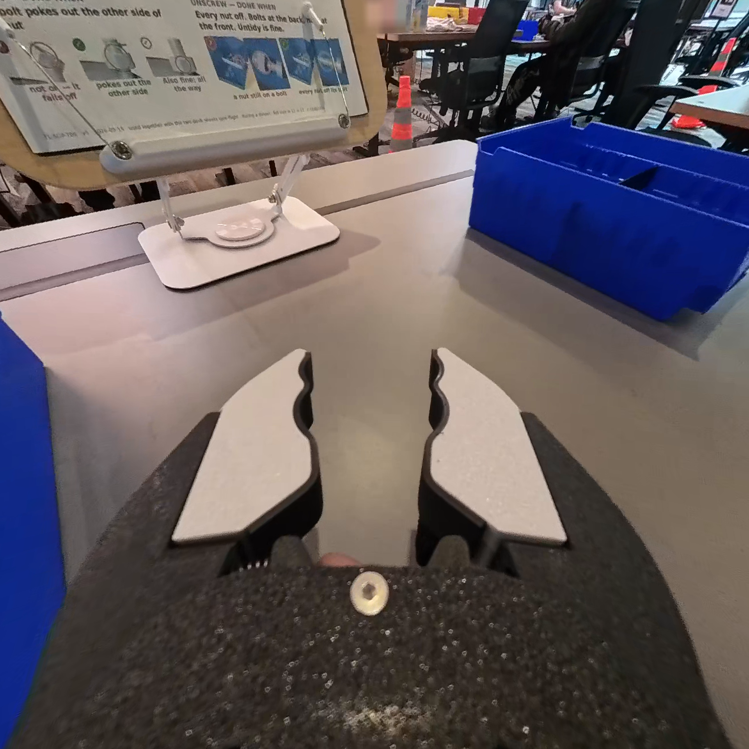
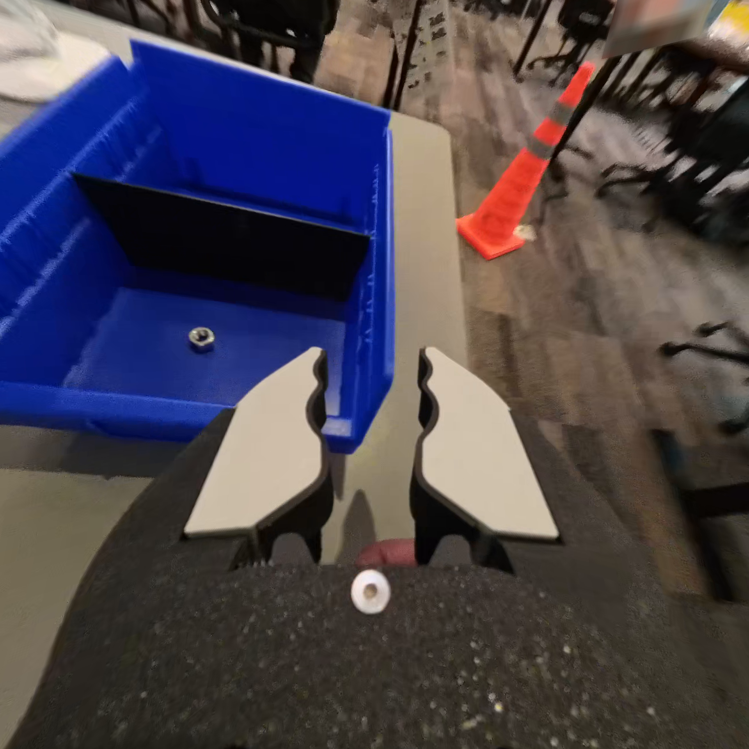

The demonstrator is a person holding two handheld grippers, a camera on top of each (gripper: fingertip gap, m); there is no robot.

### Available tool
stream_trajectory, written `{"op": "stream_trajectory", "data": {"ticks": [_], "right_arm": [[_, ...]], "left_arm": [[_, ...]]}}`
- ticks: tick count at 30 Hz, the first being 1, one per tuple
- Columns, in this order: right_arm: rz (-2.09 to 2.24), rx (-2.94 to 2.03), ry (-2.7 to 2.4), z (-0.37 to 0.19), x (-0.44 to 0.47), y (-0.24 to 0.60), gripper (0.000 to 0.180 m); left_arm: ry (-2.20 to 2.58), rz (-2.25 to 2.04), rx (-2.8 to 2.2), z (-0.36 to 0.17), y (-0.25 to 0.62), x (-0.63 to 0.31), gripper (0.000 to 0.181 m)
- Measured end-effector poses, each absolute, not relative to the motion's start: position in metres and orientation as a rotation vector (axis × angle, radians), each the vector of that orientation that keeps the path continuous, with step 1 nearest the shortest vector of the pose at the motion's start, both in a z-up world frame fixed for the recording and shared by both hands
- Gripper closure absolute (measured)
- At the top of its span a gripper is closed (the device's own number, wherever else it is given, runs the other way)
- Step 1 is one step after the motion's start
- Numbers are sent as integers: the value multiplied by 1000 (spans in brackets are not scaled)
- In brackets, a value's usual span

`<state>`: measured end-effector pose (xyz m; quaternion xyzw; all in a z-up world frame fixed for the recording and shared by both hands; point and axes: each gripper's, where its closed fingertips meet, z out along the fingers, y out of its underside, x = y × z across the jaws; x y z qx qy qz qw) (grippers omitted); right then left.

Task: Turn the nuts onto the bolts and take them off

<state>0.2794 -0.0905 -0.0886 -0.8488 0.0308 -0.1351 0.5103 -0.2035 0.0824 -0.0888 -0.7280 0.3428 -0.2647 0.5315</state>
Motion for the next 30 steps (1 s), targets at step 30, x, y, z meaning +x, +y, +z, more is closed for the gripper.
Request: {"op": "stream_trajectory", "data": {"ticks": [30], "right_arm": [[53,-1663,-222,-59,-44,34,134]], "left_arm": [[562,-592,-1739,-51,87,-221,129]]}}
